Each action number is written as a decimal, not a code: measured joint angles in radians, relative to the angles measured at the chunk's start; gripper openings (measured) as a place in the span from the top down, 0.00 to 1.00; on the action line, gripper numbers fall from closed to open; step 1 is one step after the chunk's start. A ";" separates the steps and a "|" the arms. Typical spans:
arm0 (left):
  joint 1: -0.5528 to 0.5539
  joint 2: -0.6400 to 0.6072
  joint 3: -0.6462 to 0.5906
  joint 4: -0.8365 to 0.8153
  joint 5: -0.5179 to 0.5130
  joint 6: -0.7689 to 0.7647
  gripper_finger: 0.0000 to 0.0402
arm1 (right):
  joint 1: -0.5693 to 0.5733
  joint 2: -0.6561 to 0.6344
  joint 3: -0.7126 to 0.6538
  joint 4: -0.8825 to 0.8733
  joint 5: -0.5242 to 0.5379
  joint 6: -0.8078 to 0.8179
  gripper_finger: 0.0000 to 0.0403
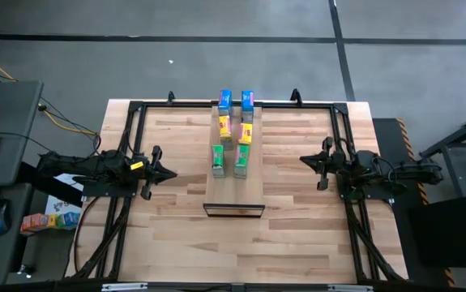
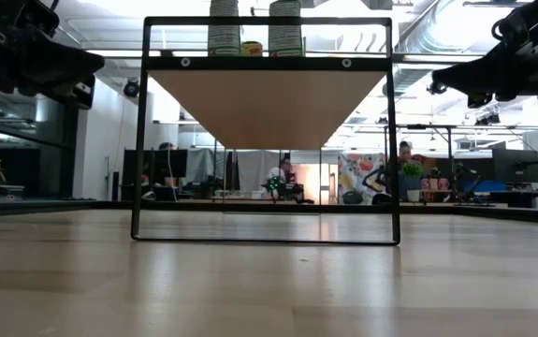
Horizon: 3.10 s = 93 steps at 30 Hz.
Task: Stack cereal on shelf
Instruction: Return to Home Position
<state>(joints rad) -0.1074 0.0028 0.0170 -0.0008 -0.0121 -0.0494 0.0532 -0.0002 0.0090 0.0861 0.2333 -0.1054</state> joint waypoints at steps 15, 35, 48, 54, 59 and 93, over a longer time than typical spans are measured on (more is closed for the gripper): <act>0.075 0.001 -0.004 0.013 -0.005 0.000 1.00 | 0.000 0.006 0.000 0.000 0.000 0.000 1.00; 0.074 0.001 -0.004 0.013 -0.007 0.000 1.00 | 0.000 0.006 -0.001 0.000 0.000 0.000 1.00; 0.074 0.001 -0.005 0.013 -0.007 0.000 1.00 | 0.000 0.006 -0.001 0.000 0.000 0.000 1.00; 0.074 0.001 -0.005 0.013 -0.007 0.000 1.00 | 0.000 0.006 -0.001 0.000 0.000 0.000 1.00; 0.074 0.001 -0.005 0.013 -0.007 0.000 1.00 | 0.000 0.006 -0.001 0.000 -0.001 0.000 1.00; 0.074 0.001 -0.005 0.013 -0.007 0.000 1.00 | 0.000 0.006 -0.001 0.000 0.000 0.000 1.00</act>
<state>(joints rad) -0.0331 0.0036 0.0120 0.0123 -0.0189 -0.0494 0.0530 0.0061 0.0082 0.0858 0.2329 -0.1051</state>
